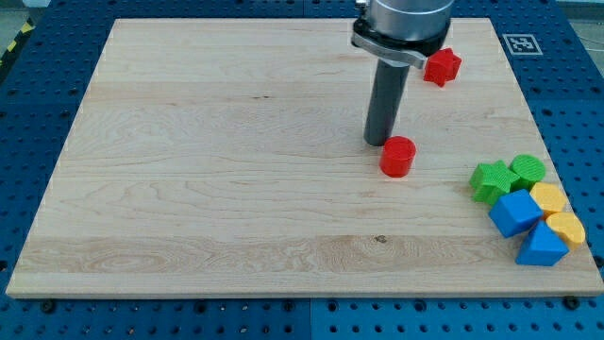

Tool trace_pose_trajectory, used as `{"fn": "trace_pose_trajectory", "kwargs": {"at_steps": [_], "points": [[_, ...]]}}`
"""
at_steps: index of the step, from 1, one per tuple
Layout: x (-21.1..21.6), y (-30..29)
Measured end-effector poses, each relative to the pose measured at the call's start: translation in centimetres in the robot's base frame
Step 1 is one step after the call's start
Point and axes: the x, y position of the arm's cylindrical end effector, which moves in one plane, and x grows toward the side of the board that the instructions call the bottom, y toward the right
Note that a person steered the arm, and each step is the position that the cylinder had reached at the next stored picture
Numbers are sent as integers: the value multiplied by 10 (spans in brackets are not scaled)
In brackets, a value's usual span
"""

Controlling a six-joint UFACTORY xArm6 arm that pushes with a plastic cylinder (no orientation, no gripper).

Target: Push the red circle towards the blue blocks

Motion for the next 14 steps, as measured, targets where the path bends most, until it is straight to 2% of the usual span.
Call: {"fn": "trace_pose_trajectory", "kwargs": {"at_steps": [2, 5, 6, 7, 9, 14], "points": [[36, 0], [42, 5], [32, 4], [19, 33], [61, 48], [133, 70]]}}
